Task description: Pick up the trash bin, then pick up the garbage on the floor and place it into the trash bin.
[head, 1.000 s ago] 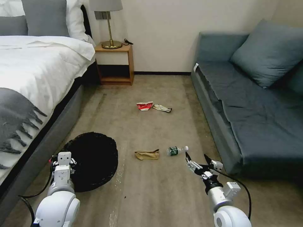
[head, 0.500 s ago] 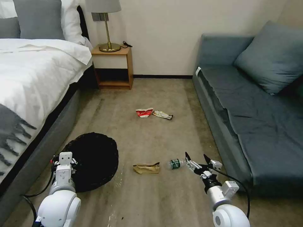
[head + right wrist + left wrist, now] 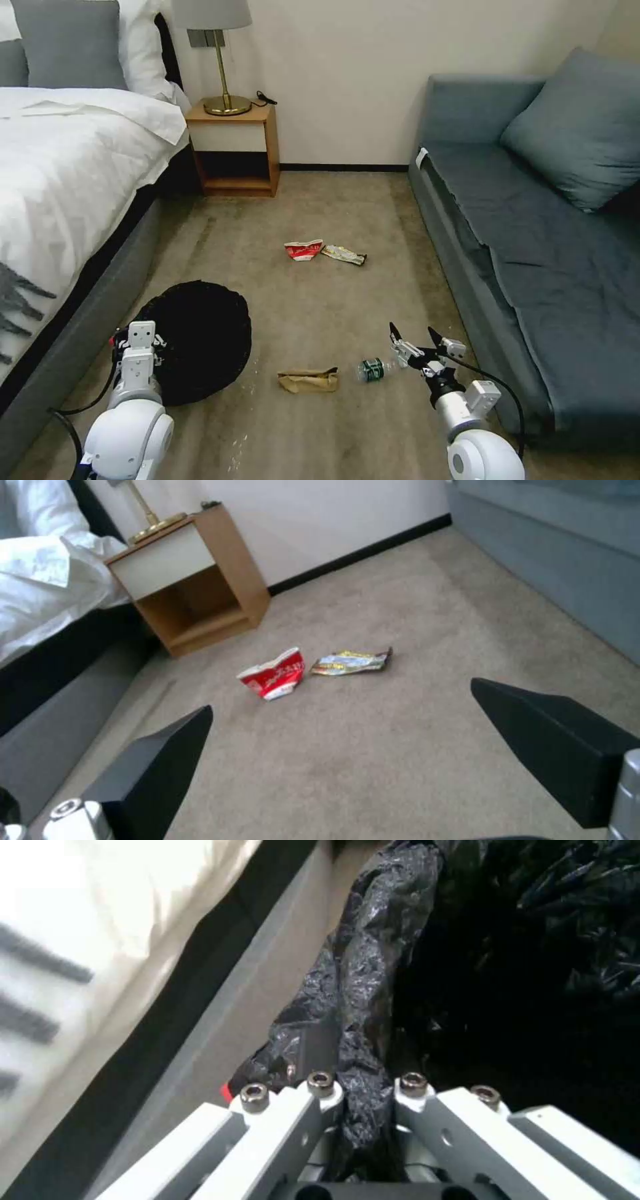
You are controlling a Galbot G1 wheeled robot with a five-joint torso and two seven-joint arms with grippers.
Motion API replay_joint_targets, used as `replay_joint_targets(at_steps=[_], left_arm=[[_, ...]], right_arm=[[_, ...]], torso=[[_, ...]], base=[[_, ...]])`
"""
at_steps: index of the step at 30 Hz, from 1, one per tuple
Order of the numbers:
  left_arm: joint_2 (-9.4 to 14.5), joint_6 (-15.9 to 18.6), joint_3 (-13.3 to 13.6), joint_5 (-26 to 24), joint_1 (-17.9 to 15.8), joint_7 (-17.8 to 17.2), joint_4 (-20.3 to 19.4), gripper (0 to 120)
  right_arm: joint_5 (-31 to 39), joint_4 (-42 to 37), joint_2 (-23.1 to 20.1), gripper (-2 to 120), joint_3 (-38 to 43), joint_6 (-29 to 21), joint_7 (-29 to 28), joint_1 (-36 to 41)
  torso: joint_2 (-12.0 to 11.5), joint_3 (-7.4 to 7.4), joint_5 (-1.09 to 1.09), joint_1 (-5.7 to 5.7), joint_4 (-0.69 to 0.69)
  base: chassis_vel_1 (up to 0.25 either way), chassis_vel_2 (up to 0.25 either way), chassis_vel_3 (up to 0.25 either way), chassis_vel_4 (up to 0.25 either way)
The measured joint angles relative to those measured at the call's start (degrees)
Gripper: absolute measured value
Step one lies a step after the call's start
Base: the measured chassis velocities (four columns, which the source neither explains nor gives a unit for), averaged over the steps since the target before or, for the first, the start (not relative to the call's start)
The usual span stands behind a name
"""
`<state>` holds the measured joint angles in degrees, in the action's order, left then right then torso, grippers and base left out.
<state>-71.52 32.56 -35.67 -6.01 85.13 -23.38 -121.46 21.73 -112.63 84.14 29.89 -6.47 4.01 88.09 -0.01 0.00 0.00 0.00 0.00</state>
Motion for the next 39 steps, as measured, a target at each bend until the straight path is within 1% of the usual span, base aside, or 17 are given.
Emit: replay_joint_targets(at_steps=[5, 7, 17, 20, 21, 23, 25, 26, 27, 28, 29, 30, 32, 33, 34, 37, 39], left_arm=[[-0.02, -0.14, 0.03, 0.04, -0.01, 0.04, 0.09, 0], [-0.07, -0.25, 0.03, 0.05, -0.04, 0.07, 0.09, 0], [0.08, -0.85, -0.15, -0.01, -0.78, 0.19, 0.25, 0], [0.53, -0.91, 0.26, 0.04, -1.3, 0.16, 0.29, 0], [0.53, -0.91, 0.26, 0.04, -1.3, 0.16, 0.29, 0], [1.01, -0.9, 0.84, 0.1, -1.69, 0.17, 0.38, 0], [1.36, -0.9, 1.0, 0.13, -1.75, 0.22, 0.47, 0], [1.36, -0.9, 1.0, 0.13, -1.75, 0.22, 0.47, 0], [1.64, -0.89, 1.02, 0.14, -1.74, 0.3, 0.53, 0], [1.82, -0.9, 0.99, 0.16, -1.67, 0.39, 0.53, 0], [1.94, -0.9, 0.95, 0.16, -1.6, 0.45, 0.53, 0], [1.94, -0.9, 0.95, 0.16, -1.6, 0.45, 0.53, 0], [2.16, -0.91, 0.89, 0.26, -1.34, 0.68, 0.53, 0], [2.18, -0.91, 0.91, 0.35, -1.29, 0.77, 0.53, 0], [2.18, -0.91, 0.91, 0.35, -1.29, 0.77, 0.53, 0], [1.95, -1.66, 1.01, 1.14, -1.24, 0.86, 0.78, 0], [1.92, -1.74, 1.01, 1.17, -1.25, 0.85, 0.81, 0]], right_arm=[[-0.61, 0.22, 0.15, 100, -0.34, 0.01, 0.0, 0.1], [-0.98, 0.22, 0.02, 100, -0.64, 0.01, 0.0, 0.1], [-0.97, 0.69, -1.53, 100, -2.14, -0.36, 0.11, -0.82], [-1.43, 1.03, -5.22, 100, -3.5, -0.28, 2.99, -2.18], [-1.43, 1.03, -5.22, 100, -3.5, -0.28, 2.99, -2.18], [-2.01, 1.42, -8.55, 100, -4.06, -0.6, 5.1, -3.74], [-1.27, 1.94, -11.44, 100, -4.84, -1.39, 5.99, -5.33], [-1.27, 1.94, -11.44, 100, -4.84, -1.39, 5.99, -5.33], [-0.13, 2.62, -14.63, 100, -5.76, -2.07, 6.45, -6.94], [0.63, 3.2, -17.19, 100, -6.5, -2.4, 6.87, -8.04], [1.29, 3.74, -19.48, 100, -7.23, -2.58, 7.3, -9.0], [1.29, 3.74, -19.48, 100, -7.23, -2.58, 7.3, -9.0], [3.54, 5.93, -25.32, 100, -10.84, -3.04, 9.0, -12.75], [4.02, 6.61, -26.56, 100, -12.37, -3.13, 9.5, -14.03], [4.02, 6.61, -26.56, 100, -12.37, -3.13, 9.5, -14.03], [5.41, 10.42, -30.33, 100, -21.28, -3.5, 11.53, -21.83], [5.51, 10.82, -30.6, 100, -22.22, -3.55, 11.68, -22.64]], torso=[[0.0, 0.0, 0.01, 0.0, 0.0], [0.01, 0.0, -0.02, 0.0, 0.0], [0.01, 0.0, 0.0, 0.0, 0.0], [0.01, 0.01, 0.02, 0.0, 0.0], [0.01, 0.01, 0.02, 0.0, 0.0], [0.01, 0.01, -0.01, 0.0, -0.01], [0.01, 0.0, 0.02, 0.0, -0.01], [0.01, 0.0, 0.02, 0.0, -0.01], [0.01, -0.01, 0.02, 0.0, -0.01], [0.01, -0.01, 0.01, 0.0, 0.01], [0.01, -0.01, 0.01, 0.0, 0.01], [0.01, -0.01, 0.01, 0.0, 0.01], [0.01, 0.0, 0.01, 0.0, 0.0], [0.01, 0.0, 0.01, 0.0, -0.01], [0.01, 0.0, 0.01, 0.0, -0.01], [0.01, 0.0, 0.01, 0.0, -0.01], [0.01, 0.0, 0.01, 0.0, 0.0]], base=[[-0.118, 0.118, 0.118, -0.11], [-0.135, 0.128, 0.117, -0.095], [-0.106, 0.105, 0.107, -0.111], [-0.085, 0.057, 0.064, -0.079], [-0.082, 0.036, 0.054, -0.073], [0.0, 0.0, 0.0, 0.0], [0.0, 0.0, 0.0, 0.0], [0.0, 0.0, 0.0, 0.0], [0.0, 0.0, 0.0, 0.0], [0.0, 0.0, 0.0, 0.0], [0.0, 0.0, 0.0, 0.0], [0.0, 0.0, 0.0, 0.0], [0.0, 0.0, 0.0, 0.0], [0.0, 0.0, 0.0, 0.0], [0.0, 0.0, 0.0, 0.0], [0.0, 0.0, 0.0, 0.0], [0.0, 0.0, 0.0, 0.0]])
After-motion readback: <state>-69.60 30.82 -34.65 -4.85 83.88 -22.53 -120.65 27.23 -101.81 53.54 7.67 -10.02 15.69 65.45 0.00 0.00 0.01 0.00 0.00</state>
